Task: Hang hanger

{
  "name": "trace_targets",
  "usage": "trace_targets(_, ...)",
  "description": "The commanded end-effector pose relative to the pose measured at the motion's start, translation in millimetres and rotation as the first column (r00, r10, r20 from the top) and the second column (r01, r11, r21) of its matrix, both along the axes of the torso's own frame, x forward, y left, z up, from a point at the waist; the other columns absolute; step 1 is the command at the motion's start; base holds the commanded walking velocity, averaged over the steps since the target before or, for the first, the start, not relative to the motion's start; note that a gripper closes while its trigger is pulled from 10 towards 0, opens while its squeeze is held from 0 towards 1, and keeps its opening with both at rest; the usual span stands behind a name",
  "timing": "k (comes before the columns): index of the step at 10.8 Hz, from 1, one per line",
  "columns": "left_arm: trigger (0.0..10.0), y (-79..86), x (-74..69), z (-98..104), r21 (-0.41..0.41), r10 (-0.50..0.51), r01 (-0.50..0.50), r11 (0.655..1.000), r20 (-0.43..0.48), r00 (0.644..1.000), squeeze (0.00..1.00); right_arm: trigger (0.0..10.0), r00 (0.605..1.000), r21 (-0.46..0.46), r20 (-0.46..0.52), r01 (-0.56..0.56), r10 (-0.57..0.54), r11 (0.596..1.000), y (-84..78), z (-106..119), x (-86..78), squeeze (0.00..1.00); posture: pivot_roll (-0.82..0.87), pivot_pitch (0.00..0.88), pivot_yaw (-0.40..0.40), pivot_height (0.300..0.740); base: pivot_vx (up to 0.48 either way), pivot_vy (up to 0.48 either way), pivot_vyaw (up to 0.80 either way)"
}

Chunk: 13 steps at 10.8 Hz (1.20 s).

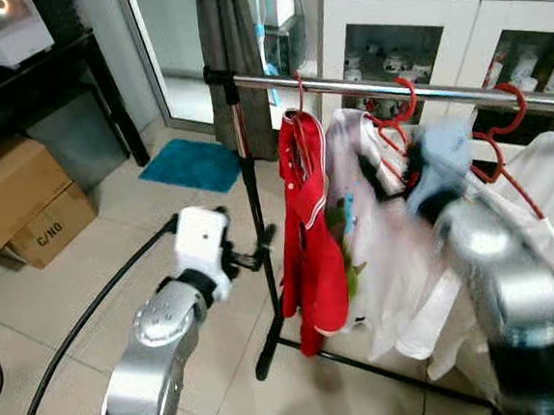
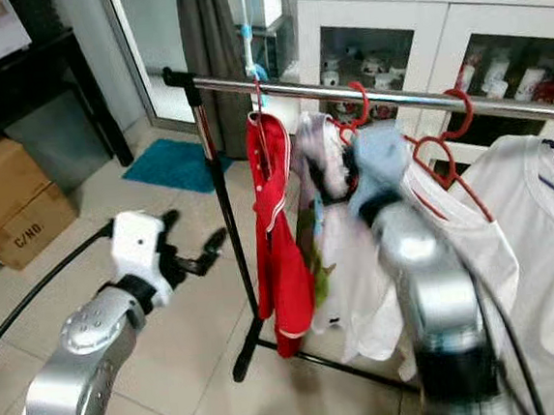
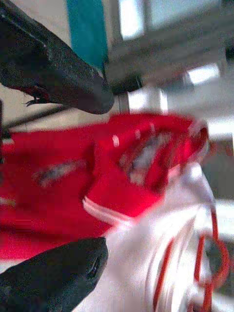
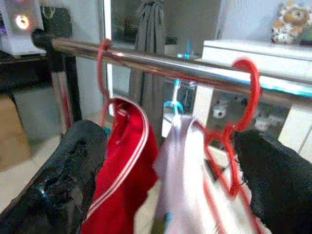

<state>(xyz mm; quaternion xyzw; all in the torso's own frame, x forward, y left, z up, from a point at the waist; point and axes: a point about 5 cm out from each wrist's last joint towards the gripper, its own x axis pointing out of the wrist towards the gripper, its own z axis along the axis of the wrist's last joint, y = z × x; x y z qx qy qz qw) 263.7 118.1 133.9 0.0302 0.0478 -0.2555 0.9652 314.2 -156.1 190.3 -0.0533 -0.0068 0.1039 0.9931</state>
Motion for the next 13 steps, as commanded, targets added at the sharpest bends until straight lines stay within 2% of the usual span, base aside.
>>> trace_targets(1,10.0,-2.1,0.2,-1,0.032,-0.052,0.052,0.998,-0.004,0.999,0.0,10.0,0.998,-0.037,-0.049,0.024,-0.026,0.999,-6.2,-7,8.4,0.0,0.02,0.0,0.034,0.74,0.0,0.0,0.0)
trace_targets(2,10.0,-3.6,-1.7,1,0.052,-0.091,0.09,0.995,0.007,0.996,0.0,10.0,0.997,-0.066,-0.057,0.039,-0.043,0.997,-10.2,-6,15.3,0.0,0.02,0.0,0.026,0.74,0.0,0.0,0.0)
trace_targets(3,10.0,-6.0,-7.4,9,0.044,-0.169,0.168,0.985,0.022,0.985,0.0,10.0,0.997,-0.142,-0.083,-0.021,0.009,0.99,-12.9,0,28.3,0.0,0.03,0.0,0.023,0.74,0.0,0.0,0.0)
trace_targets(4,10.0,-7.9,-12.6,10,0.053,-0.242,0.241,0.969,0.016,0.97,0.0,10.0,0.988,-0.183,-0.147,-0.078,0.052,0.98,-15.5,-2,35.8,0.0,0.03,0.0,0.021,0.74,0.0,0.0,0.0)
trace_targets(5,10.0,-10.0,-18.1,8,0.083,-0.308,0.308,0.948,-0.009,0.951,0.0,10.0,0.972,-0.224,-0.232,-0.085,0.031,0.971,-22.6,-6,38.6,0.0,0.03,0.0,0.031,0.74,0.0,0.0,0.0)
trace_targets(6,10.0,-13.6,-23.8,12,0.072,-0.371,0.371,0.926,-0.023,0.929,0.0,10.0,0.967,-0.14,-0.255,-0.038,0.001,0.989,-33.9,4,42.9,0.0,0.03,0.0,0.054,0.74,0.0,0.0,0.0)
trace_targets(7,10.0,-14.4,-25.0,12,0.065,-0.382,0.383,0.922,-0.026,0.924,0.0,10.0,0.967,-0.089,-0.254,-0.027,0.004,0.996,-36.8,9,44.7,0.0,0.02,0.0,0.071,0.74,0.0,0.0,0.0)
trace_targets(9,10.0,-18.2,-28.7,7,0.08,-0.419,0.421,0.903,-0.044,0.907,0.0,10.0,0.956,-0.044,-0.293,-0.015,0.001,0.999,-43.5,9,47.0,0.0,0.01,0.0,0.062,0.74,0.0,0.0,0.0)
trace_targets(11,10.0,-16.9,-23.7,8,0.083,-0.412,0.414,0.907,-0.04,0.91,0.0,10.0,0.945,-0.021,-0.327,-0.01,0.002,1.0,-47.5,7,51.9,0.0,0.0,0.0,0.08,0.74,0.0,0.0,0.0)
trace_targets(12,10.0,-16.6,-21.4,9,0.105,-0.425,0.428,0.898,-0.048,0.904,0.0,5.2,0.938,-0.01,-0.346,0.003,-0.006,1.0,-51.1,8,54.3,0.0,0.0,0.0,0.08,0.74,0.0,0.0,0.0)
trace_targets(13,10.0,-15.7,-19.4,10,0.109,-0.432,0.435,0.894,-0.055,0.9,0.0,3.4,0.937,-0.034,-0.349,0.003,-0.015,0.999,-53.0,8,56.8,0.0,0.01,0.0,0.078,0.74,0.0,0.0,0.0)
